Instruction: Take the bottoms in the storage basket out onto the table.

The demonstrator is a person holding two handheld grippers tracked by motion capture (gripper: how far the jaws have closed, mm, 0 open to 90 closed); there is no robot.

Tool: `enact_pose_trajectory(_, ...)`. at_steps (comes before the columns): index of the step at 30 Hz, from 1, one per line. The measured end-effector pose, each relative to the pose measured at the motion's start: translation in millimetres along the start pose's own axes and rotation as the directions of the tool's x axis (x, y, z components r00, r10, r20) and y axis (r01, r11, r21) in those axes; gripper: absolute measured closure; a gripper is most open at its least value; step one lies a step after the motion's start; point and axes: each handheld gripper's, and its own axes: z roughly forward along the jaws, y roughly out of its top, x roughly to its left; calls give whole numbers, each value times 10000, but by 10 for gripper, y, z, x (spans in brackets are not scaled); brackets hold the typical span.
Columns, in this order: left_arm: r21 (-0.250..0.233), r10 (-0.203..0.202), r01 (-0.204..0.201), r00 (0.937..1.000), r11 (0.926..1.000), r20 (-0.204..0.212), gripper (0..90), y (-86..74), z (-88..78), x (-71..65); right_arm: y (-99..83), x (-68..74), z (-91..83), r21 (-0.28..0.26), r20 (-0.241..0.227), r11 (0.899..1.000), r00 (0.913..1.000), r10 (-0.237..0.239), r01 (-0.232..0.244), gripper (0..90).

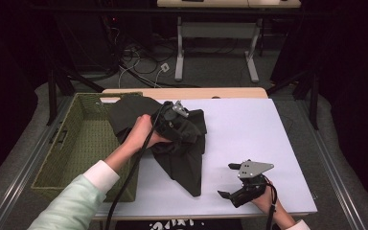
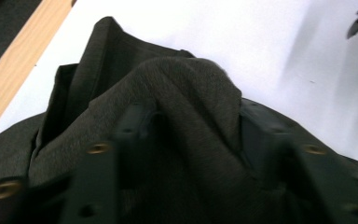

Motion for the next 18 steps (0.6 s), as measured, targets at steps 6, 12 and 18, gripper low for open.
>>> enact_pose_trajectory(6,-66,14,-15,9998,10000,-186,222,-37,-181,-37,0,0,1,0,-3,10000,10000,-25,25,17)
enact_pose_trajectory(12,-371,-312,289,9975,9989,-629,160,-176,-418,41,5,3,1,9,20,10000,10000,-49,49,17)
enact_pose_trajectory(18,-701,-674,594,9908,9958,-1172,144,-329,-710,111,13,-13,16,-1,59,10000,10000,45,-45,17)
